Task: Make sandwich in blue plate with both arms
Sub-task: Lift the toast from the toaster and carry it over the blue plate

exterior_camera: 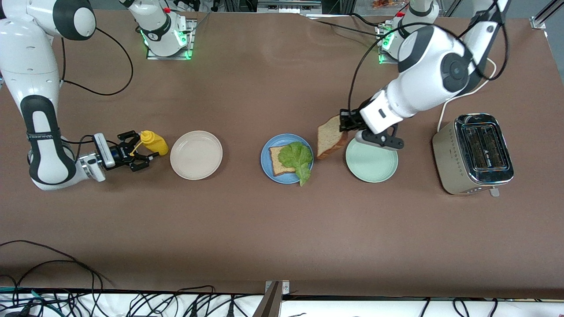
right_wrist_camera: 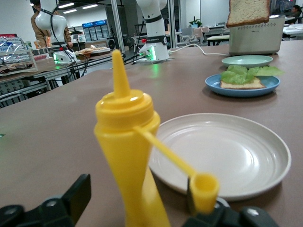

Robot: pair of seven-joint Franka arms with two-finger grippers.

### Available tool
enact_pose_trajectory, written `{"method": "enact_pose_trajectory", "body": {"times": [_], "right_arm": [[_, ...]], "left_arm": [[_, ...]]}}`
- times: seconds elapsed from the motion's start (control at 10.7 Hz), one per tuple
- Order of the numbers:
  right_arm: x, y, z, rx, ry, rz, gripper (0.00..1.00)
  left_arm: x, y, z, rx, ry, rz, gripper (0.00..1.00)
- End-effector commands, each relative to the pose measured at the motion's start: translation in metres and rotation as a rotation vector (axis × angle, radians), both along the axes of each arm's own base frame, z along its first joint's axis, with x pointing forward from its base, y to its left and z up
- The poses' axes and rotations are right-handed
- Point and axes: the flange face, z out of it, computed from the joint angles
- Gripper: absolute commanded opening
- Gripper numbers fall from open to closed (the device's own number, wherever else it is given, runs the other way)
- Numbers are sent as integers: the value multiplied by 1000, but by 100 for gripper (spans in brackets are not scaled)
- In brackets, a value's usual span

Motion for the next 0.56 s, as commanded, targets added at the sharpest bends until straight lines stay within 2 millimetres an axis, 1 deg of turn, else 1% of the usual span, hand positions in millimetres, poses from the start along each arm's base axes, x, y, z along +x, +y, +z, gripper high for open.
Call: {"method": "enact_pose_trajectory", "body": {"times": [0.0, 0.09, 0.19, 0.28, 0.37, 0.47], "right_arm": [[-1, -35, 9, -93, 33, -32, 100], [3, -45, 14, -126, 28, -49, 100], [10, -54, 23, -177, 32, -46, 100], [15, -59, 34, -216, 44, -60, 100], [18, -68, 45, -259, 70, -92, 100], [23, -70, 58, -303, 100, -127, 100]], "left_arm": [[13, -34, -40, -160, 50, 104, 0], [18, -46, -55, -197, 30, 138, 0], [15, -67, -70, -228, 23, 175, 0], [15, -75, -88, -249, 17, 203, 0], [17, -80, -104, -262, 26, 216, 0], [18, -84, -111, -277, 20, 225, 0]]}}
